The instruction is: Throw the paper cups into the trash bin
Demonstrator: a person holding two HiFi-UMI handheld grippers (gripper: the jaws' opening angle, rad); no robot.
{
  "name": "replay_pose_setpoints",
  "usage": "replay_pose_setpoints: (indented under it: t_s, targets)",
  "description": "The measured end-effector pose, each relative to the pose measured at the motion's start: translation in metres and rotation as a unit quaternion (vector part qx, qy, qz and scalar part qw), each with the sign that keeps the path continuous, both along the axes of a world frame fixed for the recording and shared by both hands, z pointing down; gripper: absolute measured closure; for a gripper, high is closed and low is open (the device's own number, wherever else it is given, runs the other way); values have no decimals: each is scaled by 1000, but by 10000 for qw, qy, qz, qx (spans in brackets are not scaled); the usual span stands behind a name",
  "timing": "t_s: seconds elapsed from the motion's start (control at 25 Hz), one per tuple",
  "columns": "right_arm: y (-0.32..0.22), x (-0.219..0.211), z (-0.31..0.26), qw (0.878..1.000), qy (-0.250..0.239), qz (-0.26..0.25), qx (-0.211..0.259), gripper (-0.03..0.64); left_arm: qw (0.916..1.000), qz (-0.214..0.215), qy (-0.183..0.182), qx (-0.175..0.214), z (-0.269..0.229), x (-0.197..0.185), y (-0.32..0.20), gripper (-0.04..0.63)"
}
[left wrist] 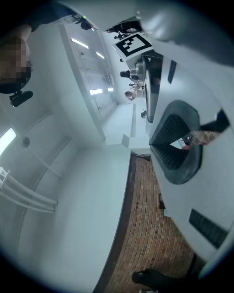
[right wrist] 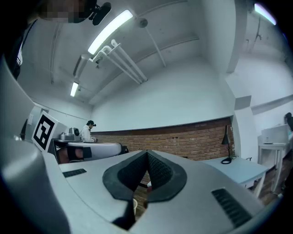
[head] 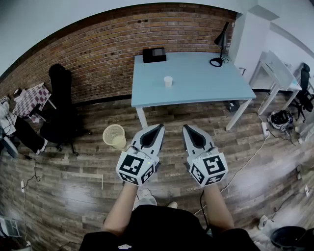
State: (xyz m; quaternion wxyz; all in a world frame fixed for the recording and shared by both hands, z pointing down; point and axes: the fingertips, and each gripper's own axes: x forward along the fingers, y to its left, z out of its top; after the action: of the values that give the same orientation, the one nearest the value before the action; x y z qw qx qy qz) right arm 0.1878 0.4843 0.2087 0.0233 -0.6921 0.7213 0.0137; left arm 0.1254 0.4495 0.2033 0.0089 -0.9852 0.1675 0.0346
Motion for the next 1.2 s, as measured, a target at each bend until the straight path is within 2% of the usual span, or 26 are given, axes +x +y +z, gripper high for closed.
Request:
replay_pose_setpoints:
  t_s: [0.32, 0.6, 1.0, 1.2]
  targets:
    - [10, 12, 2, 9997, -124, -190, 48, 614, 10000, -44, -22, -18, 5, 15, 11, 594]
    - [0, 26, 8, 9995, -180, -254, -35, 613, 9999, -68, -44, -95, 9, 29, 1, 594]
    - [-31, 38, 17, 9994, -190, -250, -142, 614, 9999, -9, -18, -153, 15, 42, -27, 594]
    - [-59, 45, 20, 9994, -156, -198, -230, 613, 9997, -14, -5, -224, 20, 48, -59, 594]
